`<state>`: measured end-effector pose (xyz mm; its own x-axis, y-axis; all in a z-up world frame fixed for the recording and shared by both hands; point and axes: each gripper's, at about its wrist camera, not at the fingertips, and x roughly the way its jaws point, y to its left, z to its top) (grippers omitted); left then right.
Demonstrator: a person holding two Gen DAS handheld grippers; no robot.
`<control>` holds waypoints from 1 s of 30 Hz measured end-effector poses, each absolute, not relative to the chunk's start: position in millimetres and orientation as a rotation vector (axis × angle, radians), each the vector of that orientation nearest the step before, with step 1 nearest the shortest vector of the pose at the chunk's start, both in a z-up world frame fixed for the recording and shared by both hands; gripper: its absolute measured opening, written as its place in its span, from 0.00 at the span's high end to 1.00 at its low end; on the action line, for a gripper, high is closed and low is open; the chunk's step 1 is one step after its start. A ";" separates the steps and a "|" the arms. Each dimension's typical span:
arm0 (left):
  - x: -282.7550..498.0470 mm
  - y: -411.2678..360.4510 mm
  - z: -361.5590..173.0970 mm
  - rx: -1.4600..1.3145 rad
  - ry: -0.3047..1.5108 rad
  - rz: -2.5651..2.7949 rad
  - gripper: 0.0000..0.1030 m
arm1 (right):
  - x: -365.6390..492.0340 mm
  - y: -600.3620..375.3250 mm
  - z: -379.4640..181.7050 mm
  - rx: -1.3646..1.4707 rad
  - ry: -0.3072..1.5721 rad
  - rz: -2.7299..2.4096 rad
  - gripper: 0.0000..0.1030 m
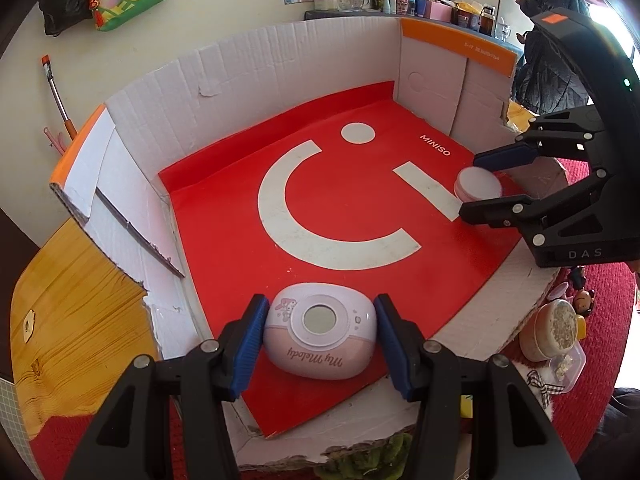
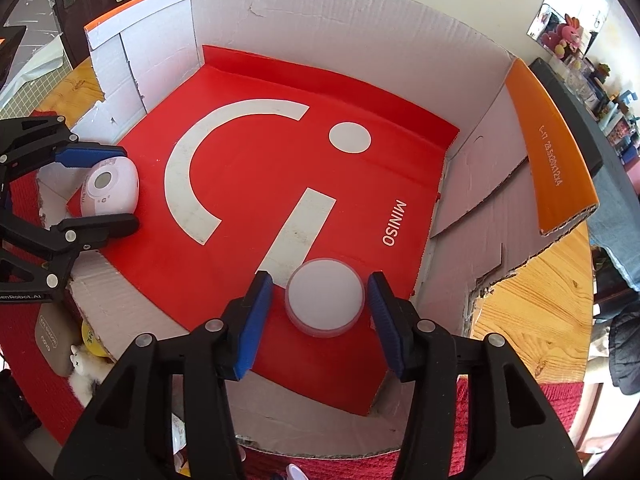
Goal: Organize objects
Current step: 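Open right tool to release the lid while left tool releases the pink device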
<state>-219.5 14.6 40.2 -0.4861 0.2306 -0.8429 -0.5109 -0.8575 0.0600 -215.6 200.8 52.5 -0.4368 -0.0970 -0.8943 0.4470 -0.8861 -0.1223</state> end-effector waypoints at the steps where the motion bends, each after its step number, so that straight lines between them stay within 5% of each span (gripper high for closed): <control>1: -219.8 14.9 40.2 -1.266 0.423 2.349 0.45 | -215.3 201.4 52.7 1.439 0.493 -2.365 0.52; 30: -202.5 2.4 74.2 -1.150 0.288 2.451 0.35 | -205.4 204.8 97.0 1.288 0.378 -2.498 0.40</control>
<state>-202.5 2.4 74.2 -0.5723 0.2804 -0.7706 -0.4513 -0.8923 0.0104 -205.4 204.8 97.0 -0.5507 -0.1468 -0.8217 0.3830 -0.9191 -0.0926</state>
